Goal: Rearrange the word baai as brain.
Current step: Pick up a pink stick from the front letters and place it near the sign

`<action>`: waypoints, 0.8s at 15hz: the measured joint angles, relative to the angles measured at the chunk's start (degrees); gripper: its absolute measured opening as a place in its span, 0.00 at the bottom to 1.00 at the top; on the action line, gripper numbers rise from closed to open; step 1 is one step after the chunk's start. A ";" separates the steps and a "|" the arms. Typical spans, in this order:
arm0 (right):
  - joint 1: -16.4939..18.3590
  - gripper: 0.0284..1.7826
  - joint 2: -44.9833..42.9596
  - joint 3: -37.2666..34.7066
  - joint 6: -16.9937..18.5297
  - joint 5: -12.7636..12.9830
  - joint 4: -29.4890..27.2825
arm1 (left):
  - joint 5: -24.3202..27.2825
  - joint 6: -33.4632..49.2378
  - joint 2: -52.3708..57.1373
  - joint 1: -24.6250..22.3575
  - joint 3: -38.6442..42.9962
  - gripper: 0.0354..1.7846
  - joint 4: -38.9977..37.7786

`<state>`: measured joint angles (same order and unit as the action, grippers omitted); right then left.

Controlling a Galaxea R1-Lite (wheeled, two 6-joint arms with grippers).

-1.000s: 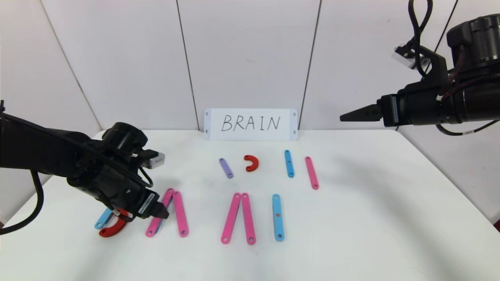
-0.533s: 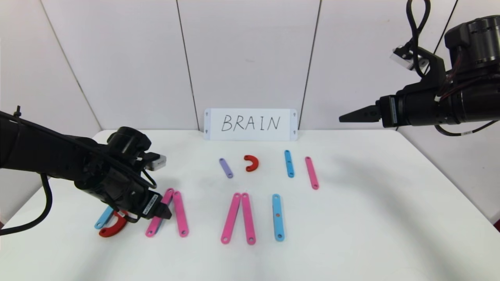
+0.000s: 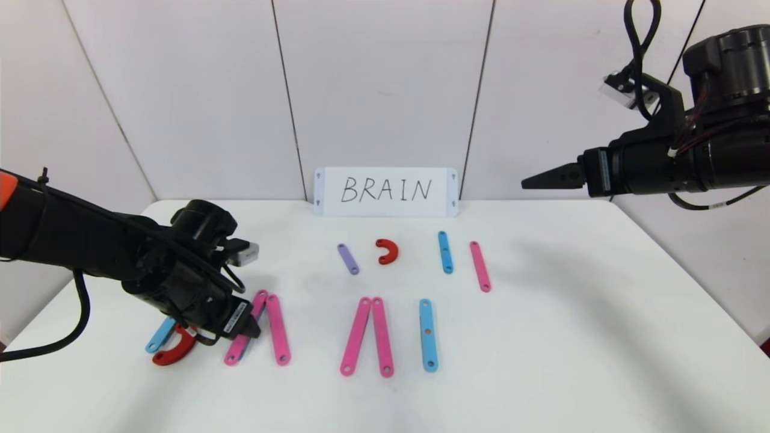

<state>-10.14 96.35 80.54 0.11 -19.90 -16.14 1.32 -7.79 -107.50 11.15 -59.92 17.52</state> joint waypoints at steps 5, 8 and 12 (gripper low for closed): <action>-0.16 0.97 -0.22 -0.11 -0.01 0.00 -0.01 | 0.02 0.33 -0.41 0.17 0.05 0.20 -0.68; -0.40 0.97 -0.24 -0.22 0.02 0.00 -0.01 | 0.00 0.44 -0.27 0.48 0.22 0.15 -0.60; -0.46 0.97 -0.46 -0.22 0.00 -0.02 -0.01 | -0.06 4.46 0.09 0.83 -0.78 0.15 -1.21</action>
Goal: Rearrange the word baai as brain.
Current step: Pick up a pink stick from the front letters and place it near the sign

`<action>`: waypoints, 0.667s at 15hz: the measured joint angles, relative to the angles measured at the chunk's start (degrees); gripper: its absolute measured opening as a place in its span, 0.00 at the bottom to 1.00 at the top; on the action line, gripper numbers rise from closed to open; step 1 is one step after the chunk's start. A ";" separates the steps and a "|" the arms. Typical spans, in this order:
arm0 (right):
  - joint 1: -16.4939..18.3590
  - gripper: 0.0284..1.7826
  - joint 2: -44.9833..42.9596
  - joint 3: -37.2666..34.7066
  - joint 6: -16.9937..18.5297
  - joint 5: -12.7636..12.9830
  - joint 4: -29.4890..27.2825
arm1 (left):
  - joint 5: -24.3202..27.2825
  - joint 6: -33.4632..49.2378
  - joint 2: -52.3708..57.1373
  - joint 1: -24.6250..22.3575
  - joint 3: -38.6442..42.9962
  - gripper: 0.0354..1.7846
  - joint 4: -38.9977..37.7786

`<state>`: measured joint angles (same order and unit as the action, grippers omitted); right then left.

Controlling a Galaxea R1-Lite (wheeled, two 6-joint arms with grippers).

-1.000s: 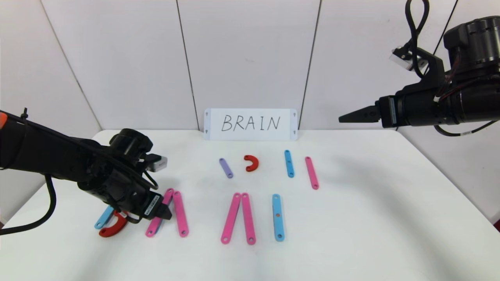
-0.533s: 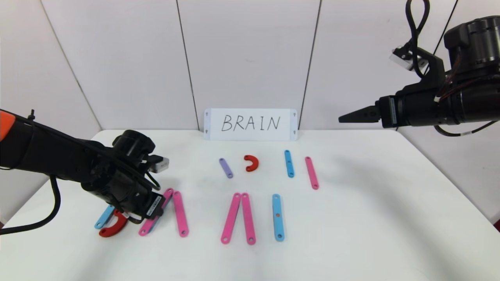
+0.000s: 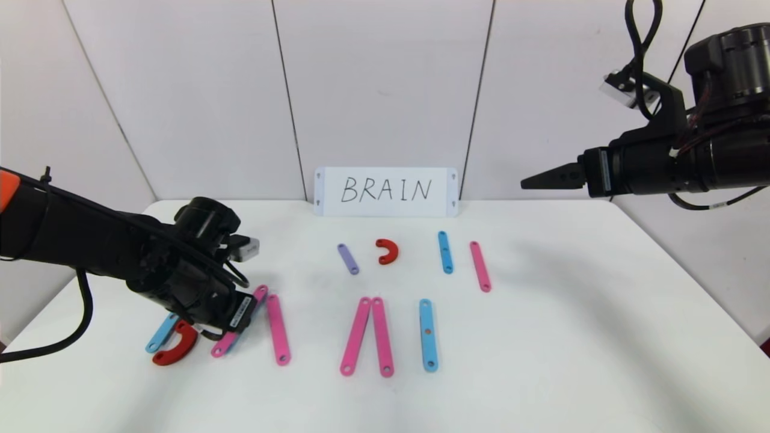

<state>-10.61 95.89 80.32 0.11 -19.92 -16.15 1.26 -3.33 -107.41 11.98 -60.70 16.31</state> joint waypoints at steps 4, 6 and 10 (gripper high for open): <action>0.22 0.97 -0.33 0.07 0.05 0.02 0.04 | 0.00 1.16 0.61 0.09 -2.89 0.15 -0.35; 0.38 0.97 -0.46 0.13 0.05 0.02 0.15 | 0.34 1.02 0.57 -0.39 -5.45 0.15 -0.74; 0.72 0.97 -0.66 0.21 0.07 -0.06 0.22 | 0.23 0.16 -2.71 -2.73 -14.60 0.15 -1.40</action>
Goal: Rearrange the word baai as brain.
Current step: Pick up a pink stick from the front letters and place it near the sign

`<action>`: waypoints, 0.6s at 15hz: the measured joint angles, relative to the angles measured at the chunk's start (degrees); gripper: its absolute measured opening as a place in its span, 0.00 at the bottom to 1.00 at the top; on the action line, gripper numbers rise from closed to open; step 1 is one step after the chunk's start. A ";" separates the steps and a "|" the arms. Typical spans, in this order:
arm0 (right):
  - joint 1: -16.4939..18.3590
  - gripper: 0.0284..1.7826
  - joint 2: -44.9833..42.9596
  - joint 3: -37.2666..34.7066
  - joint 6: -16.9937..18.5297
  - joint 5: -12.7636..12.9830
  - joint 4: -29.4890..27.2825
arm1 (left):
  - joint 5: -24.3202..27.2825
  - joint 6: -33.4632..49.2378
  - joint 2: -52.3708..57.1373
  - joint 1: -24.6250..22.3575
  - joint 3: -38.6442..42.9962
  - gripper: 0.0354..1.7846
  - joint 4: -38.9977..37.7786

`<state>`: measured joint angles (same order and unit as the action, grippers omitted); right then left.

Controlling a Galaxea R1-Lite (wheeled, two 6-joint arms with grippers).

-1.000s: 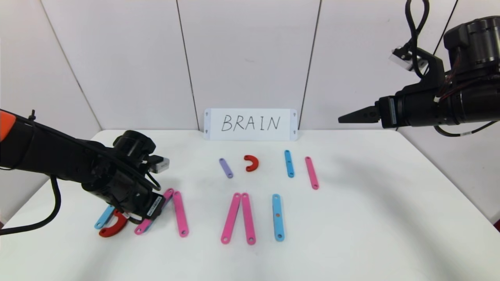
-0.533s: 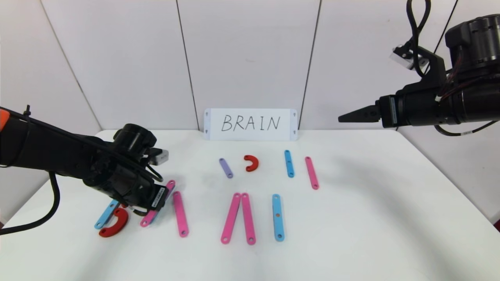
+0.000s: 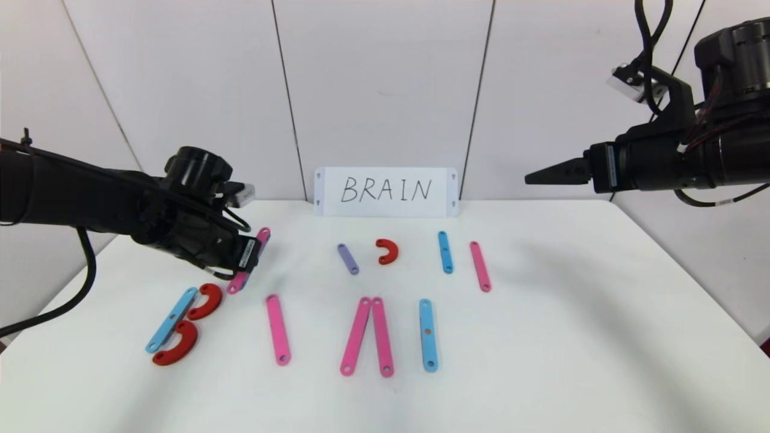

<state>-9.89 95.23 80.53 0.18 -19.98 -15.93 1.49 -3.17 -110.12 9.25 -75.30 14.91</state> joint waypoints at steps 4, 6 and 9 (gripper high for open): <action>0.16 0.97 0.22 0.00 -0.02 0.06 0.39 | -0.11 -0.52 -8.20 -2.78 -14.14 0.15 5.05; 0.24 0.97 0.50 0.00 -0.07 0.11 0.43 | 0.00 -0.82 -12.40 -3.91 -21.28 0.15 10.41; 0.22 0.97 0.85 0.00 -0.09 0.15 0.54 | -0.06 -2.36 -17.55 -4.83 -29.11 0.15 18.16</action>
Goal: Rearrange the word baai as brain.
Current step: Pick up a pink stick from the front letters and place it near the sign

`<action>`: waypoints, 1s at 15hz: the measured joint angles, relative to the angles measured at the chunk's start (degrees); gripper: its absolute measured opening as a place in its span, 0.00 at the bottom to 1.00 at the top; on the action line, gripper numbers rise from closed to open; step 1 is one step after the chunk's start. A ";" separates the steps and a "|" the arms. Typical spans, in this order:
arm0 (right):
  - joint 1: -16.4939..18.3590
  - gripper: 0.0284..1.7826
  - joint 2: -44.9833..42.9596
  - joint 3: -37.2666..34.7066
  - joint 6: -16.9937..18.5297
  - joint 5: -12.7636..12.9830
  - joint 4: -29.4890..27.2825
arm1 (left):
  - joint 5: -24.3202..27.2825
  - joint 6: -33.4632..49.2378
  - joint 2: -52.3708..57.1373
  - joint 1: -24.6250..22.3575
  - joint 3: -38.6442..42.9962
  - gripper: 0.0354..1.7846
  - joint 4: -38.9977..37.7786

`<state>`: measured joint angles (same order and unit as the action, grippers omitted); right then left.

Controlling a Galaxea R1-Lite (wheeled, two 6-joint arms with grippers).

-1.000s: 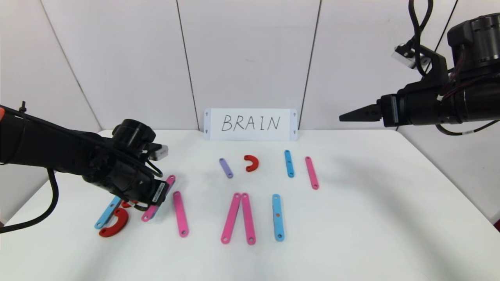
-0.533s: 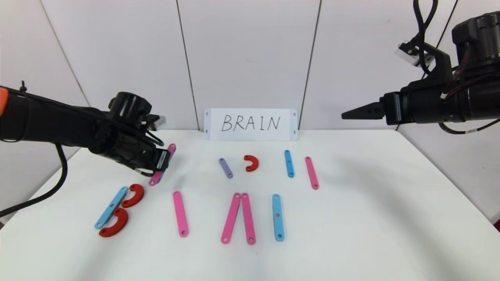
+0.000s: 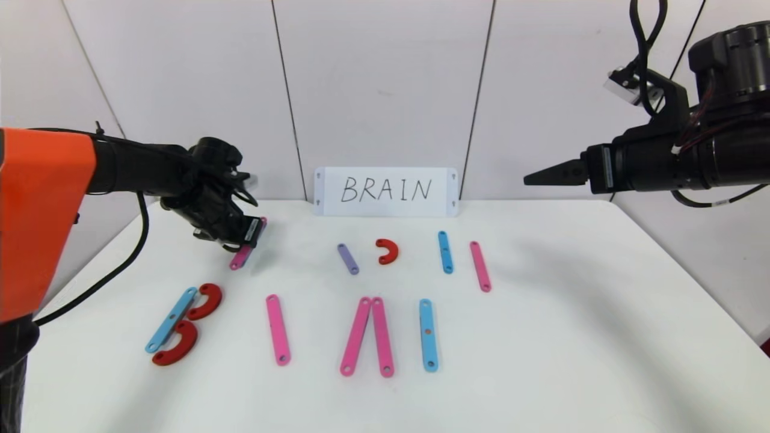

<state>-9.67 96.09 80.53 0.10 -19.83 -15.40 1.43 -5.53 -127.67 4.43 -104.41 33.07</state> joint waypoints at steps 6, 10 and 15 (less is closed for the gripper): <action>-0.22 0.97 0.27 -0.10 -0.05 0.02 -0.06 | -0.11 -3.25 -4.00 -0.27 -5.51 0.15 4.77; -0.61 0.97 0.27 -0.22 -0.10 0.02 -0.28 | 0.22 -6.01 -5.32 -1.04 -7.57 0.15 4.72; -1.07 0.97 0.27 -0.41 -0.26 0.02 -0.52 | 0.88 -10.31 -6.17 -1.38 -8.29 0.15 4.11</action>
<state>-10.74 96.35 80.12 -0.16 -19.81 -15.92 2.30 -15.85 -133.84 3.05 -112.70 37.18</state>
